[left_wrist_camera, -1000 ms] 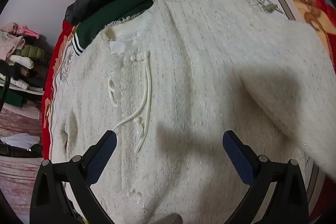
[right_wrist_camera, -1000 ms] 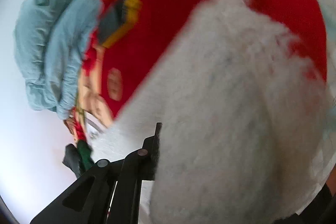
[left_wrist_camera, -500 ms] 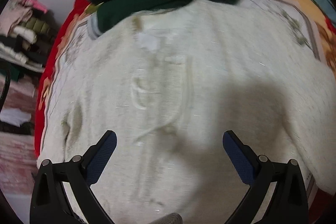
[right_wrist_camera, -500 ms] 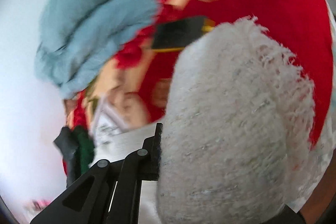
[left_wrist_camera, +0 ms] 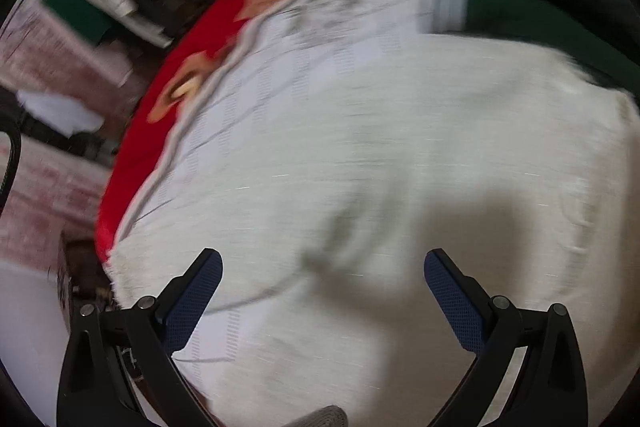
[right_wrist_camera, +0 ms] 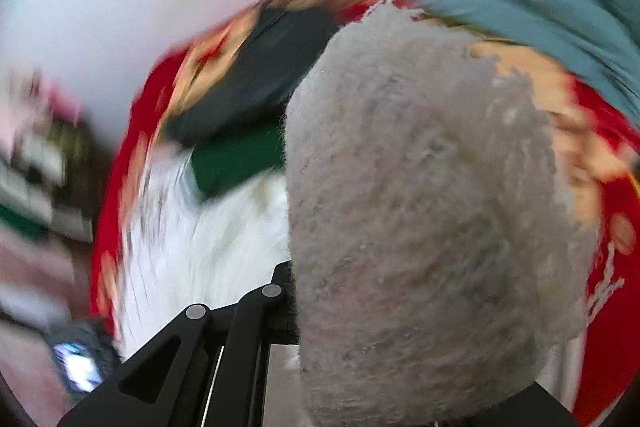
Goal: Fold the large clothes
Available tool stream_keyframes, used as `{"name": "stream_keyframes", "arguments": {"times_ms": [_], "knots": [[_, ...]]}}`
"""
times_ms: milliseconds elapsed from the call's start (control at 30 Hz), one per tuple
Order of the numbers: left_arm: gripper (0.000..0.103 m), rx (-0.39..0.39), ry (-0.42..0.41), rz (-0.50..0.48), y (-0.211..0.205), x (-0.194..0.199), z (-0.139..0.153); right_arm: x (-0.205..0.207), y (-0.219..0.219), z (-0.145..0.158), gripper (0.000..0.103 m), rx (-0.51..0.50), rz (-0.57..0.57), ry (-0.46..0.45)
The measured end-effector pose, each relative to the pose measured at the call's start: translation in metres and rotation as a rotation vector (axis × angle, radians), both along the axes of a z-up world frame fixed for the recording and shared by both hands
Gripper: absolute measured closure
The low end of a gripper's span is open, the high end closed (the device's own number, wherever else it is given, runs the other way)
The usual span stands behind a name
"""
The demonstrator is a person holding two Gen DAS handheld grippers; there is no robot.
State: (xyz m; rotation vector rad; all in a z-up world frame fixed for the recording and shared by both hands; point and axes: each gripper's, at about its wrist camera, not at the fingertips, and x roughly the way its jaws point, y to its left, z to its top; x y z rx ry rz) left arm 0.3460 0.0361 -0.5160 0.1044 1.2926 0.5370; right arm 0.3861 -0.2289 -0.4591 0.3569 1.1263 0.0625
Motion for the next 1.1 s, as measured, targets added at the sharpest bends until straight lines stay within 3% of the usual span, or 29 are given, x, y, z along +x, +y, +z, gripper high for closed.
{"name": "stream_keyframes", "arguments": {"times_ms": [100,200,267,333,400,500,633,733,900,1000,1067,1100], "knots": [[0.0,0.027,0.015,0.063,0.046,-0.015,-0.012,0.019,0.105,-0.05,0.095,-0.139,0.224,0.078],[0.0,0.029,0.045,0.12,0.081,-0.029,-0.025,0.021,0.172,-0.104,0.092,-0.265,0.36,0.199],[0.0,0.015,0.051,0.153,0.099,-0.04,-0.028,0.02,0.191,-0.118,0.074,-0.27,0.387,0.232],[0.0,-0.014,0.041,0.18,0.113,-0.053,-0.022,0.016,0.195,-0.108,0.043,-0.21,0.397,0.192],[0.0,-0.054,0.036,0.206,0.123,-0.066,-0.015,0.008,0.194,-0.082,0.031,-0.132,0.396,0.151],[0.0,-0.203,0.018,0.296,0.153,-0.1,0.0,-0.009,0.171,-0.043,0.03,-0.001,0.315,0.115],[0.0,-0.424,0.001,0.466,0.187,-0.139,-0.005,-0.021,0.115,-0.021,0.03,0.104,0.169,0.174],[0.0,-0.562,-0.016,0.588,0.209,-0.155,-0.03,-0.025,0.101,-0.027,0.03,0.111,0.148,0.21],[0.004,-0.792,-0.133,0.809,0.246,-0.161,-0.081,-0.03,0.097,-0.056,0.03,0.134,0.118,0.298],[0.004,-0.825,-0.2,0.907,0.261,-0.159,-0.093,-0.029,0.105,-0.064,0.03,0.112,0.128,0.298],[0.004,-0.784,-0.261,0.943,0.272,-0.153,-0.088,-0.029,0.114,-0.069,0.03,0.109,0.127,0.306],[0.012,-0.741,-0.282,0.949,0.277,-0.149,-0.083,-0.028,0.119,-0.071,0.03,0.112,0.124,0.308]]}}
